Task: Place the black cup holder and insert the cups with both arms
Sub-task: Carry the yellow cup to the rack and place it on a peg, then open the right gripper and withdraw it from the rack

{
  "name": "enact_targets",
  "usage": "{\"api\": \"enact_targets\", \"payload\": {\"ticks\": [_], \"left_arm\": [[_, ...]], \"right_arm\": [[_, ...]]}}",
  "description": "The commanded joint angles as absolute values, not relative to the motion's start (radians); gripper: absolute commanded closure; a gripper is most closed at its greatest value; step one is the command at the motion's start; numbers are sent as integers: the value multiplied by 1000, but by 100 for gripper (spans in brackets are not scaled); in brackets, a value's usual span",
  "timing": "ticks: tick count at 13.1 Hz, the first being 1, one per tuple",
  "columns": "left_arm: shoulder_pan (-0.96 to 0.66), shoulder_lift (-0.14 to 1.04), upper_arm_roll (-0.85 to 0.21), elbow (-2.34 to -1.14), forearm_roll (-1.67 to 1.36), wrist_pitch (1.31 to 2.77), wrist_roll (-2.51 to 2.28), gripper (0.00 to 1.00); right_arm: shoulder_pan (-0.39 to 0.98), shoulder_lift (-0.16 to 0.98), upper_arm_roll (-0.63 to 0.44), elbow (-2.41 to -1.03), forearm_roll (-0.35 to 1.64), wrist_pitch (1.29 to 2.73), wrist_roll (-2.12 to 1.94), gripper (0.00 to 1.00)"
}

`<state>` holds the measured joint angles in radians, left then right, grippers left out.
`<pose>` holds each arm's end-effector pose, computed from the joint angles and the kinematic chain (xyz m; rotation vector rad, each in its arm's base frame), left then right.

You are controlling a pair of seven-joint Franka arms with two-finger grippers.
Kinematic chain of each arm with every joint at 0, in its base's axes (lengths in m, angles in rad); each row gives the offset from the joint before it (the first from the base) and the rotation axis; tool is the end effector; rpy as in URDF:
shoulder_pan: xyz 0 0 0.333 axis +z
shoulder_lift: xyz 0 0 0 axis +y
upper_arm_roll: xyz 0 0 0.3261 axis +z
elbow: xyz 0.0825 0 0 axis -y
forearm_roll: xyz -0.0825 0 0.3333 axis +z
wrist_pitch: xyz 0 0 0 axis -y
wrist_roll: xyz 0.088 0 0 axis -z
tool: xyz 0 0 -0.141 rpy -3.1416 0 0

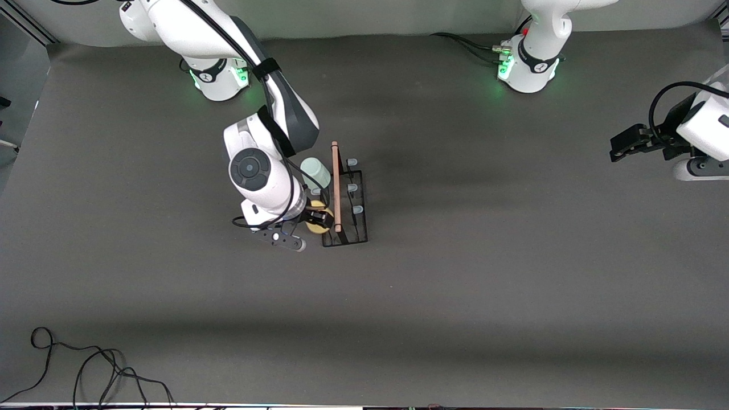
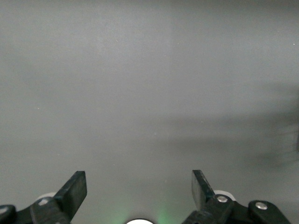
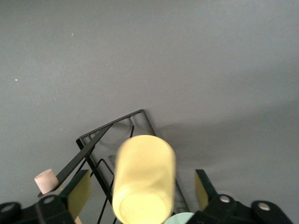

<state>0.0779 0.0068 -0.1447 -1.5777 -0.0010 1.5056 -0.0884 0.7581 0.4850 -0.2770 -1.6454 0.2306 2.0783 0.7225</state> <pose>0.4946 -0.0330 0.5890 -3.1349 -0.0338 0.1235 0.5423 0.3268 0.3400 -3.0563 0.5065 0.1005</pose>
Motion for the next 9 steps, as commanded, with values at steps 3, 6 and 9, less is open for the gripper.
{"api": "enact_targets", "payload": {"ticks": [3,6,9], "left_arm": [[69,-5,-144,-1588,6,1502,-110,0],[64,-5,-144,-1589,8,1499,-129,0],[64,-3,-144,-1589,8,1500,-129,0]], "right_arm": [[758,329,-466,-1497,178,1659,505,0],[759,247,-609,-1453,176,1511,321,0],[761,186,-693,-1453,91,1416,189,0]]}}
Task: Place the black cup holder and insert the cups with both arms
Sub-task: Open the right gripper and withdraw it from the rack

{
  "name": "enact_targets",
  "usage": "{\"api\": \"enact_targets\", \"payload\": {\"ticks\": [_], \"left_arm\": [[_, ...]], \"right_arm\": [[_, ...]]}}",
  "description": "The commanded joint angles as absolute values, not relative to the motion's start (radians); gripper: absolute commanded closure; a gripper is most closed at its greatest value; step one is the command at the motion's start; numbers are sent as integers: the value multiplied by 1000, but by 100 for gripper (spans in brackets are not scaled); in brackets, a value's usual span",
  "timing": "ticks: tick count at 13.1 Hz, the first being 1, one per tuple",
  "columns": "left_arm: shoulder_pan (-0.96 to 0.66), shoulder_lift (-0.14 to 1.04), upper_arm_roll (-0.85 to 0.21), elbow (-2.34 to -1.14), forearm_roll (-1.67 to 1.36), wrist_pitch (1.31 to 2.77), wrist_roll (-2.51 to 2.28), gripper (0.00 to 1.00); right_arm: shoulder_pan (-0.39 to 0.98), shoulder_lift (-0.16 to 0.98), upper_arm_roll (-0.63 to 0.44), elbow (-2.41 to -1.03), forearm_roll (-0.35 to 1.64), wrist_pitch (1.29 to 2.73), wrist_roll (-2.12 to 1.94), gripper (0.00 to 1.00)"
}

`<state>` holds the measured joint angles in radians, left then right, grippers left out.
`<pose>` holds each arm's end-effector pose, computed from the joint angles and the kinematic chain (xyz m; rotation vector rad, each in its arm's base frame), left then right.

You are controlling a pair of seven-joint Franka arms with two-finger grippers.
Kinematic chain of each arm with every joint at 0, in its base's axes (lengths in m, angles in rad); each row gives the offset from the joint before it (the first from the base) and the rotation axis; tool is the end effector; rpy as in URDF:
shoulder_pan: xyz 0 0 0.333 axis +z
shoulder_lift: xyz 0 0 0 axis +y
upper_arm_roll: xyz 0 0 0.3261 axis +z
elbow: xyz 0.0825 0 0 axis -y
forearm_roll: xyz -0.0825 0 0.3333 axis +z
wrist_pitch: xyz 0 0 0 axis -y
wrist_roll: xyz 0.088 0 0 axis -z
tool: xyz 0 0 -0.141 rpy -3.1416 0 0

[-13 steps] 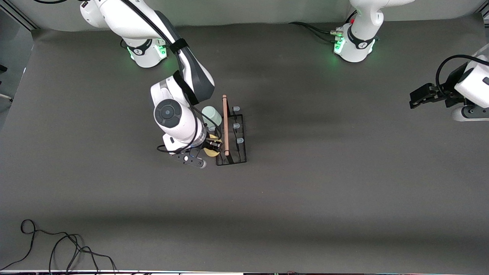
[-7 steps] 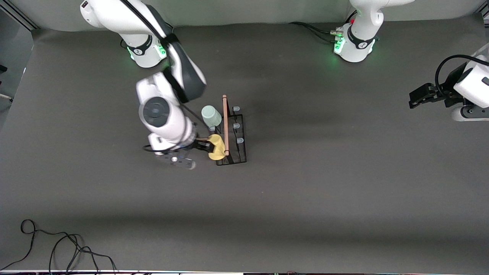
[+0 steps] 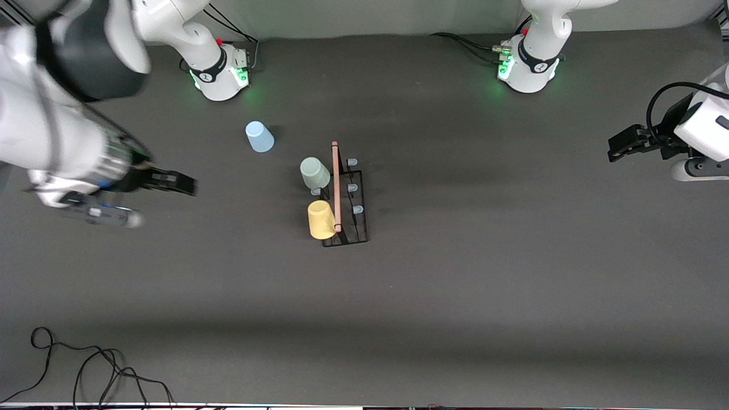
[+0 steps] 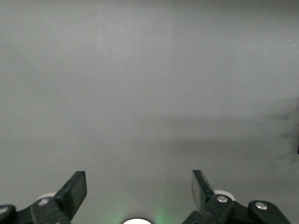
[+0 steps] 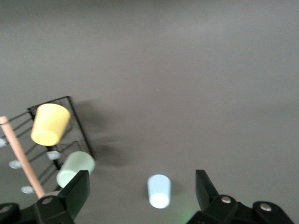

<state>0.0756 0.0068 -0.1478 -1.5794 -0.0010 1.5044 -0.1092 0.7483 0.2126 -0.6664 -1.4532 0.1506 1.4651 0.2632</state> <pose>0.4941 -0.0356 0.5882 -3.1330 -0.0579 0.1279 0.5309 0.1009 0.5502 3.1121 -0.2751 -0.2454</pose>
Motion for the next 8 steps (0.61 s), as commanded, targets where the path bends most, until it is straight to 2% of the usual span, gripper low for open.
{"api": "enact_targets", "payload": {"ticks": [1,8], "left_arm": [[64,-5,-144,-1588,6,1500,-129,0],[20,-2,-144,-1583,18,1516,-173,0]], "right_arm": [[761,175,-696,-1456,46,1387,136,0],[759,173,-738,-1459,23,1381,112,0]]}}
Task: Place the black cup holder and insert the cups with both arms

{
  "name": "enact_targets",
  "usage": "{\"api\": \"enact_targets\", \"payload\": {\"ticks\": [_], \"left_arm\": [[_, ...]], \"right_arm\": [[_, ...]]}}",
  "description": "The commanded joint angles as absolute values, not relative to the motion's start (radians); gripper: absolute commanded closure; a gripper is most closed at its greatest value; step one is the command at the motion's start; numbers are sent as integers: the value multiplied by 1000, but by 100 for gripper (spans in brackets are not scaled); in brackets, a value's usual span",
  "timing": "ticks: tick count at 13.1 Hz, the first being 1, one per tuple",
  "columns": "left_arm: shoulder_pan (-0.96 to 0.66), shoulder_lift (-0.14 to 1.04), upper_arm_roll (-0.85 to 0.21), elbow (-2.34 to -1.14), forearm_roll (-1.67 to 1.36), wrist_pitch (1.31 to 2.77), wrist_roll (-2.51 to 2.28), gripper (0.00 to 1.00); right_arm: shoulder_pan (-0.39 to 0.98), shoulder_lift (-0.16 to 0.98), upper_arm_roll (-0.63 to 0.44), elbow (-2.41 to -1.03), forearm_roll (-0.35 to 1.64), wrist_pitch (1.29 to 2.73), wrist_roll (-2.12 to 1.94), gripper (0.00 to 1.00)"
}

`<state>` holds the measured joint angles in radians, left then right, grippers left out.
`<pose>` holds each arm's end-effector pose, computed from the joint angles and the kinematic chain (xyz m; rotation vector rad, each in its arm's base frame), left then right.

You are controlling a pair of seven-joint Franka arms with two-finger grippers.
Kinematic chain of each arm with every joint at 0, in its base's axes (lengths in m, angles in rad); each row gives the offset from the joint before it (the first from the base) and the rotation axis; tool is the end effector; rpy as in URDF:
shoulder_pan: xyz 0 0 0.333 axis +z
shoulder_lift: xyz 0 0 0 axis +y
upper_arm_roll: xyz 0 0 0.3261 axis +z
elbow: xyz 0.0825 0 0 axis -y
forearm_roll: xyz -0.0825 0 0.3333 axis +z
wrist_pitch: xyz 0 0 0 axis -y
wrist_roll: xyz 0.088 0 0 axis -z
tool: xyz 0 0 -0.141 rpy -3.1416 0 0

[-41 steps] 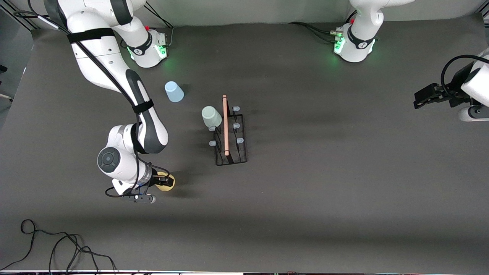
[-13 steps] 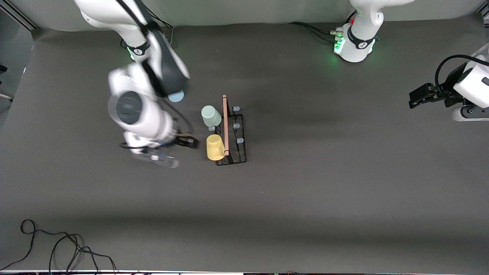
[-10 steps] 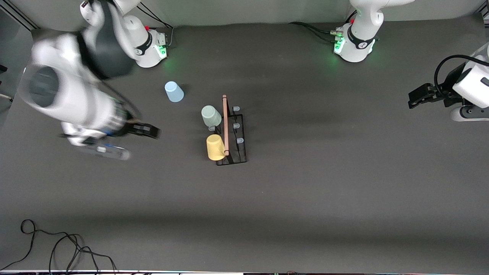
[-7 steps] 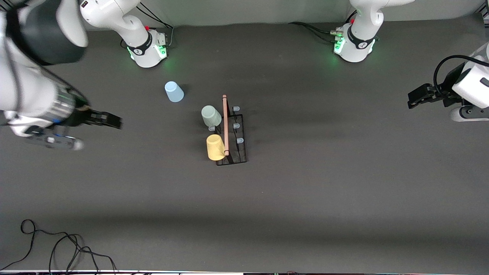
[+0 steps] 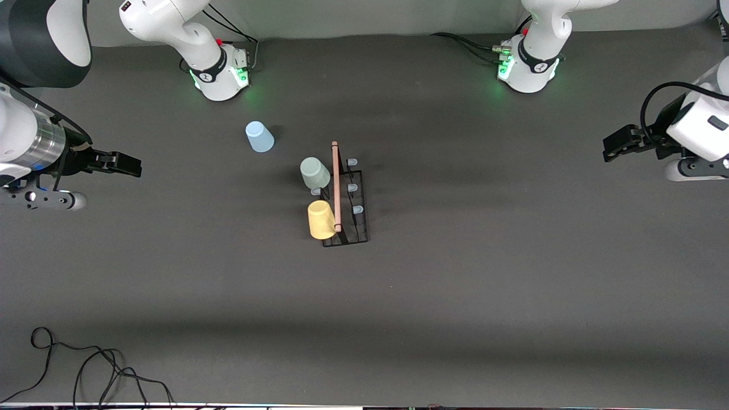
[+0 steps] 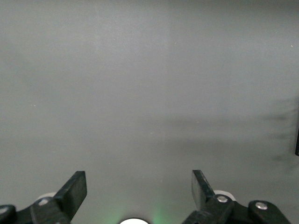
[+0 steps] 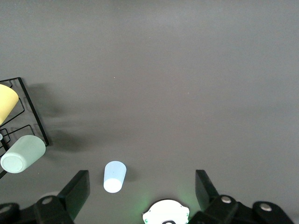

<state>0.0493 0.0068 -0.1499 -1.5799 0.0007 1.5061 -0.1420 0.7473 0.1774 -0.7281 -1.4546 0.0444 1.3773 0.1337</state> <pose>0.4932 -0.0494 0.5881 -3.1290 -0.0647 0.1252 0.5152 0.0482 0.5636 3.0313 -0.1747 -0.3105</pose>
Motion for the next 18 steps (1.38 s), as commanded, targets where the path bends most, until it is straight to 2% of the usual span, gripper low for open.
{"api": "enact_targets", "payload": {"ticks": [1,4,5,7,11,14,16,18], "left_arm": [[21,-2,-144,-1582,17,1517,-173,0],[23,0,-143,-1580,17,1522,-170,0],[28,0,-141,-1580,17,1526,-157,0],[34,0,-135,-1580,17,1528,-152,0],[35,0,-123,-1565,15,1526,-137,0],[37,0,-104,-1563,8,1529,-114,0],[54,2,-104,-1563,8,1534,-112,0],[57,0,-104,-1563,5,1534,-112,0]], "right_arm": [[759,173,-738,-1459,23,1385,112,0],[738,172,-720,-1463,23,1402,112,0],[674,169,-654,-1462,21,1402,113,0],[472,138,-432,-1476,2,1401,115,0],[142,62,-87,-1557,-52,1459,112,0],[77,-59,-51,-1750,-52,1619,49,0],[43,-67,-29,-1760,-52,1641,15,0],[-4,-72,41,-1752,-54,1631,28,0]]}}
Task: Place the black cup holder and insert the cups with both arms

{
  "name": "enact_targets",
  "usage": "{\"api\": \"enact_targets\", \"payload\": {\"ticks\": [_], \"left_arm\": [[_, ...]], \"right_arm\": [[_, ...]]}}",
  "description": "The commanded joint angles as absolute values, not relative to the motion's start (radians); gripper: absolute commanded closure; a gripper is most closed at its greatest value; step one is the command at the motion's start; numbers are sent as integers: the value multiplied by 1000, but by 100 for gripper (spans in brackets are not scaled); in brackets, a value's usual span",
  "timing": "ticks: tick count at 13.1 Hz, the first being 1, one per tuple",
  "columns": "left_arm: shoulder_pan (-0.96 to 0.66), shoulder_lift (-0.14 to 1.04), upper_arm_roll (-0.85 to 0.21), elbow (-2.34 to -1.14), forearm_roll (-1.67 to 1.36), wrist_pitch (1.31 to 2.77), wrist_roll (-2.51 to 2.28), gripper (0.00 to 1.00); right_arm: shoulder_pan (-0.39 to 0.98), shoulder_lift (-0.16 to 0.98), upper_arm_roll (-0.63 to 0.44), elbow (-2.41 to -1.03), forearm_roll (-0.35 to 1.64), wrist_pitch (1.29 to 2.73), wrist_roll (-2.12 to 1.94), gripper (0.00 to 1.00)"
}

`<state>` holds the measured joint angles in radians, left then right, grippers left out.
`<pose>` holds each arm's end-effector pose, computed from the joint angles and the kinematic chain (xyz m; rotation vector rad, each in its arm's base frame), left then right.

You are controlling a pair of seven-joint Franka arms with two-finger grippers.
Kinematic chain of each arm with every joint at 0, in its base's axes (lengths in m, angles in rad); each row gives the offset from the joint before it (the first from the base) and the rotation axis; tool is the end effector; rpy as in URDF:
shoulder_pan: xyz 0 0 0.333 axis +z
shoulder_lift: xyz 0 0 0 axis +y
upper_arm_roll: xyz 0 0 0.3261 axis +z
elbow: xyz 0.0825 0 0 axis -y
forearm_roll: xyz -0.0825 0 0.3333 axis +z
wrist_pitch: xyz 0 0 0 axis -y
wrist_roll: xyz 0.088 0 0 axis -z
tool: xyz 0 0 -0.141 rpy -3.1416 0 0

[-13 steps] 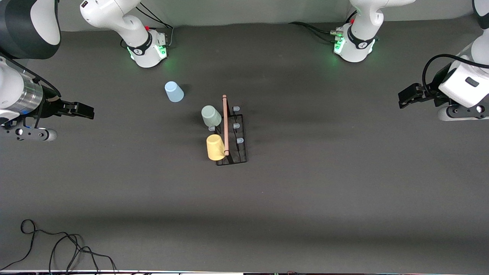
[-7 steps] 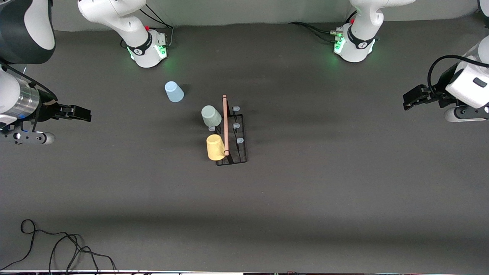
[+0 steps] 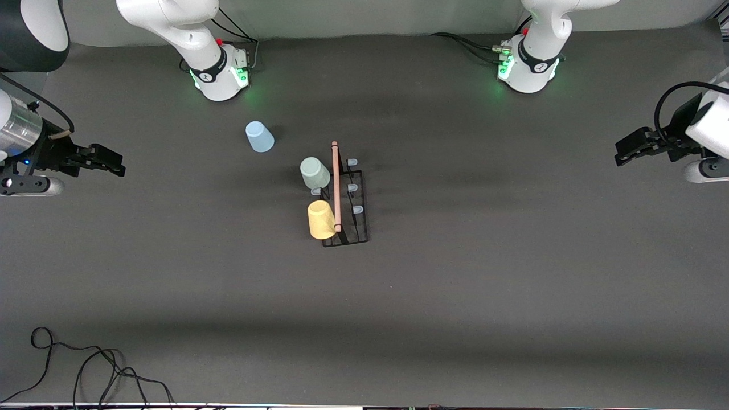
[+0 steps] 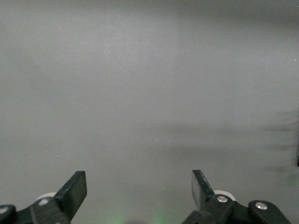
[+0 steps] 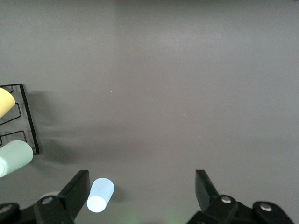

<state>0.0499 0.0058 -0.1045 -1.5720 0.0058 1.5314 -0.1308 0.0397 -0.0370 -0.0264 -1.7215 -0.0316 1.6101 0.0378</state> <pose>0.4989 -0.0263 0.5939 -3.1290 -0.1194 0.0715 0.4882 0.0019 0.5590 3.1069 -0.0342 -0.1144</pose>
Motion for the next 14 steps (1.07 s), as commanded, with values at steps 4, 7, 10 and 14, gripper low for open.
{"api": "enact_targets", "payload": {"ticks": [4,7,10,14], "left_arm": [[58,2,-104,-1562,3,1532,-100,0],[58,2,-104,-1560,3,1532,-100,0],[58,2,-103,-1560,5,1531,-100,0],[66,3,-104,-1560,6,1532,-100,0]], "right_arm": [[3,-64,34,-1746,-52,1631,29,0],[5,-58,34,-1744,-52,1632,28,0],[5,-58,32,-1744,-52,1632,28,0],[-2,-58,32,-1744,-51,1631,29,0]]}}
